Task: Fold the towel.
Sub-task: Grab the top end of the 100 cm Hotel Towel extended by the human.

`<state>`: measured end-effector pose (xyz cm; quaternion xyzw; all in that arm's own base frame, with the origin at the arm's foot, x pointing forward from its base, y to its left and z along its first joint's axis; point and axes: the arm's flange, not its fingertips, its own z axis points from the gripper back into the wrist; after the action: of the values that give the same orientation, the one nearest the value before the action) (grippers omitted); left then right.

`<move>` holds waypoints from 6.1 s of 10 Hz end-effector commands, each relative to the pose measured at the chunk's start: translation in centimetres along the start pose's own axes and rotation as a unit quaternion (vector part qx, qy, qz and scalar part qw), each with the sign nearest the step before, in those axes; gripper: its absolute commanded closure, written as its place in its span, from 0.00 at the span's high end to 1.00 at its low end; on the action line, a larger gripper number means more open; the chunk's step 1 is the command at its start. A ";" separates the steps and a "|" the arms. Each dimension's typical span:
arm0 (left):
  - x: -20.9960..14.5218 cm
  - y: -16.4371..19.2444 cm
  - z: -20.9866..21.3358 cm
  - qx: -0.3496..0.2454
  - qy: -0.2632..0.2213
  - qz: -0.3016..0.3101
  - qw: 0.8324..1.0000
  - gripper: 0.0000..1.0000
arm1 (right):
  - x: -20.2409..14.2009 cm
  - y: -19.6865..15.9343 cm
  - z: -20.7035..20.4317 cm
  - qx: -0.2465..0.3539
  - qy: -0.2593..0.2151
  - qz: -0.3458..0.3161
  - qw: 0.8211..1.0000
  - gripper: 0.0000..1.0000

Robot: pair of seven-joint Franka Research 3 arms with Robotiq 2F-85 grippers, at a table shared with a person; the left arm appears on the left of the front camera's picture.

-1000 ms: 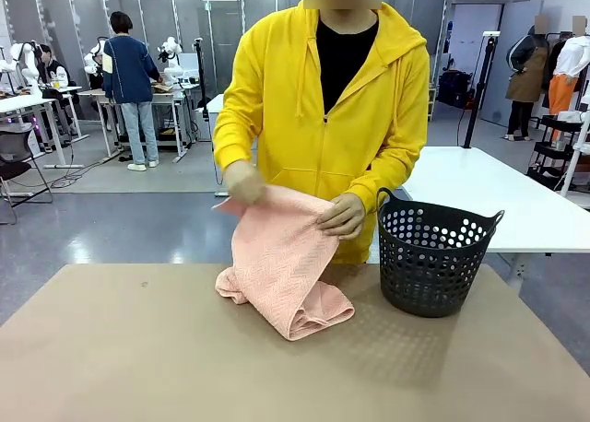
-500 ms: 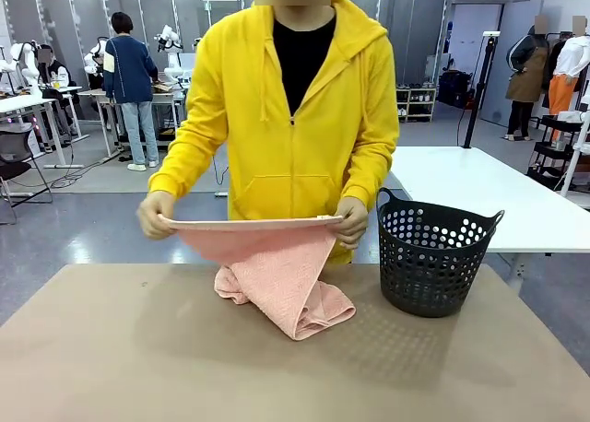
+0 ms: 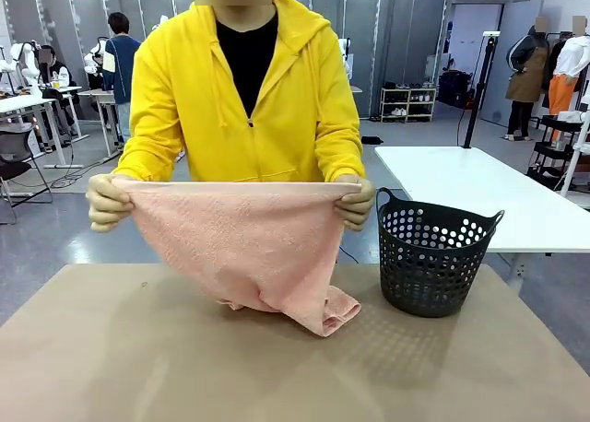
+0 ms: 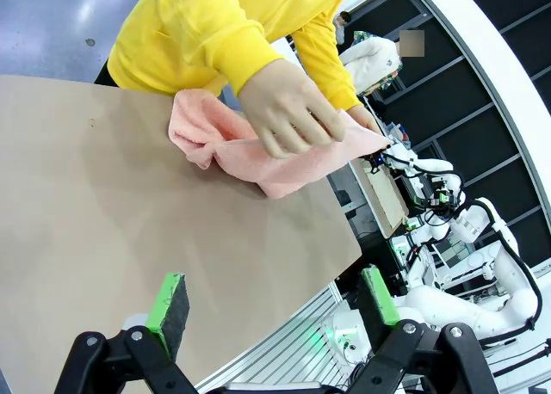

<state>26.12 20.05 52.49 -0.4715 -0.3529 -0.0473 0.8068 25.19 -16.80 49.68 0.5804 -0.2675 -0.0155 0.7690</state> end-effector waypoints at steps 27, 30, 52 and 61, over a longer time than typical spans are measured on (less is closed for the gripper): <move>7.6 -27.7 -15.8 0.207 0.283 -0.534 0.769 1.00 | 6.8 27.4 -19.5 -0.247 0.283 0.579 0.723 1.00; 8.0 -33.3 -21.2 0.184 0.325 -0.615 0.695 1.00 | 7.3 30.8 -24.3 -0.265 0.339 0.639 0.638 1.00; 10.5 -24.9 -42.6 0.085 0.465 -0.604 0.642 0.00 | 10.8 17.5 -42.1 -0.206 0.480 0.633 0.571 0.40; 10.8 -25.0 -42.3 0.089 0.466 -0.598 0.646 0.00 | 11.2 18.2 -42.0 -0.219 0.487 0.625 0.569 0.00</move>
<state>46.38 -24.83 64.04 0.0085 -0.1397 -0.6976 0.7027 47.24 22.44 62.59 0.0075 -0.1443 0.6940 0.7053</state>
